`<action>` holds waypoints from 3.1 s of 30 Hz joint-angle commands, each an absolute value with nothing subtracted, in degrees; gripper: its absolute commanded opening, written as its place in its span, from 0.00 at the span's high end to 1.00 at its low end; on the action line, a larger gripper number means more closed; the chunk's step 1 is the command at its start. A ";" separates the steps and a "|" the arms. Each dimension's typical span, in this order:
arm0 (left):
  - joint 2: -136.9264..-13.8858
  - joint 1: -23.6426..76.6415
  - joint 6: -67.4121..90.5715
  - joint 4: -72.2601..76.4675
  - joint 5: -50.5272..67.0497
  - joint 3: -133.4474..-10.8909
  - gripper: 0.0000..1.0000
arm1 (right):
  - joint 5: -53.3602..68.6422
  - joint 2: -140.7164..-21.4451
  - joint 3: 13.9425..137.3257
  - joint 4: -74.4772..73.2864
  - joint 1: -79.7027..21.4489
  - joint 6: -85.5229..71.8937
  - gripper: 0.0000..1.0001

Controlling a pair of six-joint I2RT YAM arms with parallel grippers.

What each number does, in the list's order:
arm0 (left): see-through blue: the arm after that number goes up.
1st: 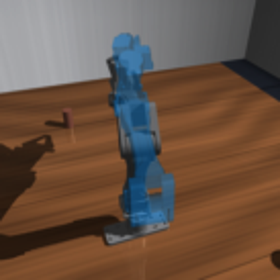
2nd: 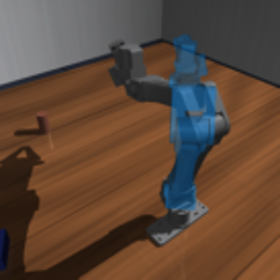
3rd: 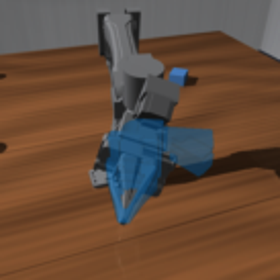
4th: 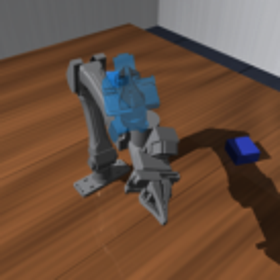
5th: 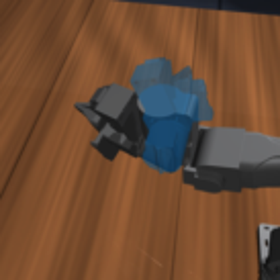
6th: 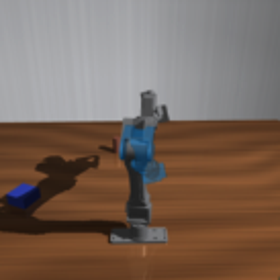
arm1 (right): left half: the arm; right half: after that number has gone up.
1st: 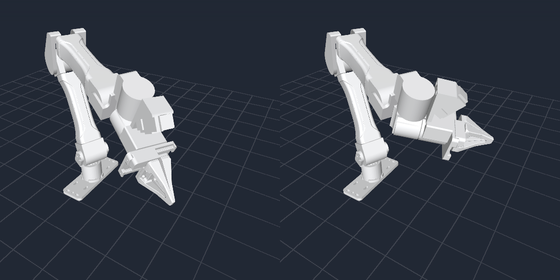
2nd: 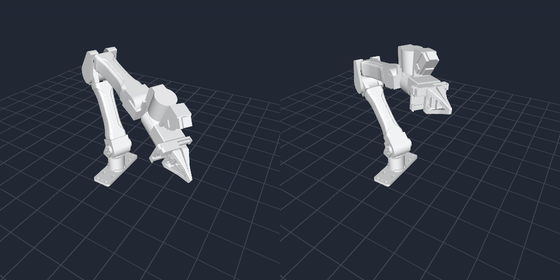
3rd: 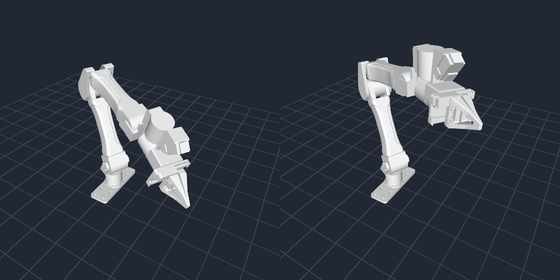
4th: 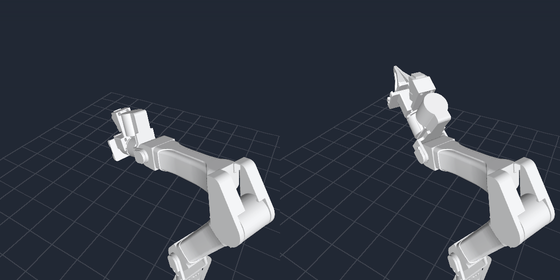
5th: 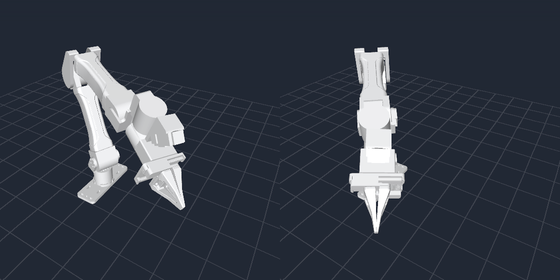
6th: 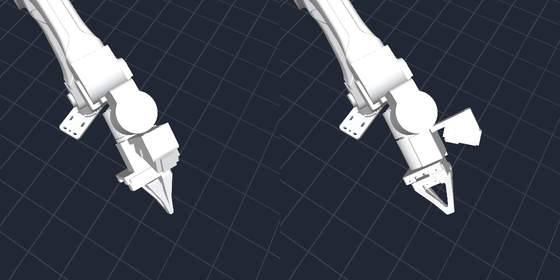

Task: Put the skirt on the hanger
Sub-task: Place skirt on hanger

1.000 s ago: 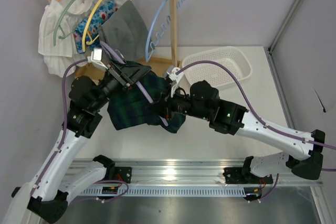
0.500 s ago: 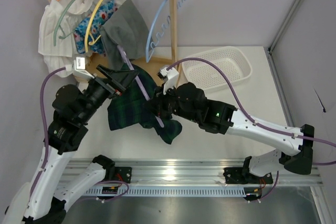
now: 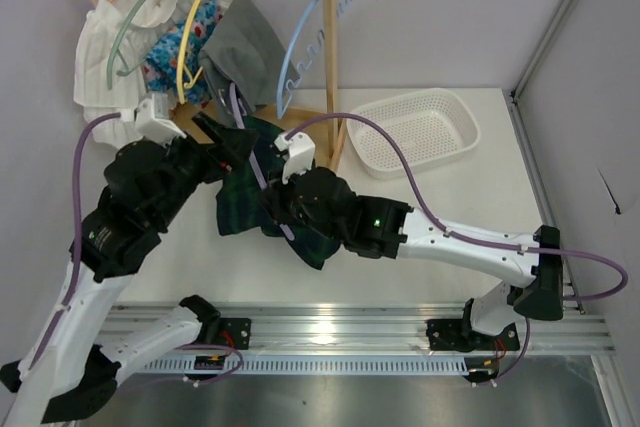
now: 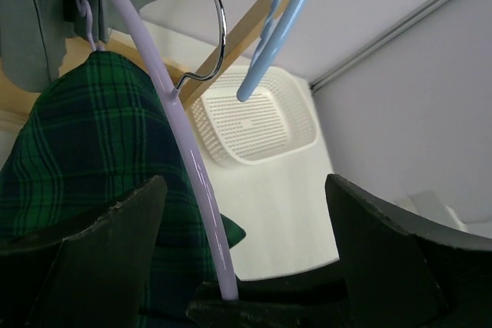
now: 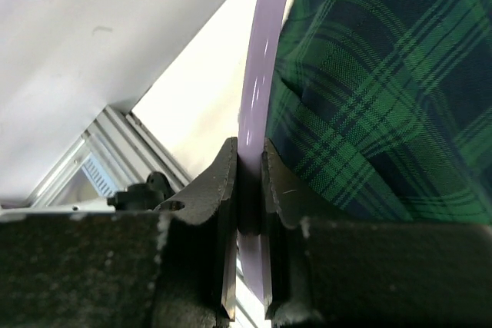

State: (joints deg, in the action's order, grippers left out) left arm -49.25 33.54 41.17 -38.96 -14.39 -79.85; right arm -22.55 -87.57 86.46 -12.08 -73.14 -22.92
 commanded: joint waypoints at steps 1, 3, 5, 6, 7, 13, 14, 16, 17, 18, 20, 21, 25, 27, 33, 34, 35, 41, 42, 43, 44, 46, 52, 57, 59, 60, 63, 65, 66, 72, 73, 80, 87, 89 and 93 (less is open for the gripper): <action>-52.90 36.56 36.92 -42.01 -21.69 -83.58 0.10 | -30.76 -86.31 93.42 -1.58 -75.32 -20.13 1.00; -54.22 38.49 36.65 -42.19 -23.20 -83.93 0.10 | -31.90 -85.70 93.34 -2.28 -76.02 -20.39 1.00; -54.58 39.54 36.48 -41.93 -24.34 -83.94 0.11 | -32.25 -84.38 92.90 -3.33 -76.73 -20.74 1.00; -54.41 39.72 36.47 -41.75 -24.69 -83.76 0.10 | -32.26 -83.77 91.86 -3.60 -76.99 -20.83 1.00; -54.23 39.81 36.56 -41.66 -24.87 -83.32 0.10 | -32.26 -83.15 91.24 -3.86 -77.43 -21.09 1.00; -51.95 40.95 37.26 -41.57 -24.79 -82.36 0.10 | -33.66 -78.75 85.97 -6.15 -79.71 -23.90 1.00; -51.77 41.57 37.35 -41.83 -24.87 -82.18 0.10 | -33.92 -78.31 85.35 -6.24 -80.06 -24.43 1.00; -51.16 42.10 37.35 -42.27 -24.96 -81.48 0.10 | -35.24 -76.91 83.42 -6.15 -81.47 -24.70 1.00; -50.98 42.62 37.35 -42.97 -24.79 -81.39 0.10 | -35.68 -76.38 82.71 -5.89 -82.00 -24.61 1.00; -50.89 42.89 37.35 -43.41 -24.87 -81.13 0.09 | -36.55 -75.42 82.10 -5.98 -82.44 -25.04 1.00; -50.28 44.03 37.53 -44.12 -25.66 -80.51 0.09 | -37.26 -74.45 80.08 -5.45 -83.49 -25.31 1.00; -50.01 44.38 37.53 -44.12 -26.01 -80.16 0.09 | -37.61 -74.10 79.46 -5.45 -83.67 -25.49 1.00; -49.31 44.65 37.27 -44.56 -26.19 -79.63 0.09 | -37.00 -72.51 77.87 -6.50 -84.81 -27.33 1.00; -48.96 44.65 36.83 -44.74 -26.72 -79.19 0.09 | -37.70 -71.55 76.65 -6.59 -86.47 -27.16 1.00; -47.38 44.56 36.82 -44.65 -26.99 -77.61 0.08 | -42.62 -67.59 73.66 -7.73 -90.61 -27.25 1.00; -47.03 44.65 37.00 -44.56 -26.72 -77.26 0.08 | -43.67 -67.07 72.61 -7.65 -91.83 -27.25 1.00; -47.02 44.56 37.26 -44.56 -26.54 -77.08 0.08 | -45.25 -66.02 72.08 -7.21 -92.45 -26.99 1.00; -47.28 45.43 38.85 -44.56 -27.33 -74.27 0.09 | -50.53 -66.70 70.14 -4.93 -93.25 -24.97 1.00; -47.37 45.87 39.02 -44.39 -27.51 -74.44 0.09 | -50.89 -67.32 70.48 -4.40 -93.16 -23.57 1.00; -47.46 46.75 39.02 -44.47 -27.77 -74.62 0.10 | -50.80 -68.46 70.58 -2.48 -93.16 -22.68 1.00; -47.81 47.19 39.20 -44.56 -28.38 -74.97 0.10 | -50.80 -68.90 70.75 -1.07 -93.08 -21.89 1.00; -48.34 48.16 39.37 -44.82 -29.09 -75.85 0.10 | -52.02 -70.56 70.84 2.96 -92.99 -19.25 1.00; -50.44 52.99 41.04 -45.78 -31.20 -78.13 0.11 | -49.66 -74.17 71.28 10.00 -89.21 -17.41 1.00; -53.26 57.56 43.23 -48.33 -37.34 -79.98 0.11 | -47.55 -77.51 72.24 14.76 -87.63 -15.30 1.00; -54.75 59.23 45.42 -50.88 -43.40 -80.59 0.12 | -48.86 -78.83 73.65 15.99 -87.63 -14.51 1.00; -55.19 59.50 46.05 -51.76 -45.25 -80.60 0.13 | -49.13 -79.27 74.00 16.69 -87.54 -13.98 1.00; -55.99 60.03 47.37 -52.30 -49.82 -79.46 0.19 | -49.31 -80.50 74.44 20.47 -87.19 -12.31 1.00; -55.81 60.12 47.46 -50.81 -52.89 -78.67 0.22 | -49.13 -81.03 75.32 21.71 -86.84 -12.39 1.00; -55.64 60.29 47.20 -50.10 -53.87 -78.31 0.26 | -49.22 -81.56 75.58 22.41 -86.84 -12.39 1.00; -54.32 60.29 44.12 -46.67 -56.95 -77.25 0.36 | -49.66 -82.62 76.11 25.04 -85.87 -13.97 1.00; -54.49 60.29 44.03 -47.02 -56.87 -77.26 0.36 | -49.66 -82.88 76.29 25.14 -85.61 -14.50 1.00; -56.33 60.29 40.87 -44.21 -53.35 -76.81 0.44 | -48.96 -85.60 79.71 24.87 -84.46 -17.49 1.00; -58.01 60.29 38.06 -40.70 -53.00 -76.38 0.57 | -49.13 -86.66 81.47 26.63 -84.37 -17.40 1.00; -57.83 60.38 35.60 -38.42 -52.91 -76.20 0.72 | -47.30 -85.96 80.43 27.68 -84.11 -17.32 1.00; -58.18 59.94 33.58 -38.06 -53.35 -77.25 1.00 | -45.27 -84.99 79.36 26.99 -83.50 -18.54 1.00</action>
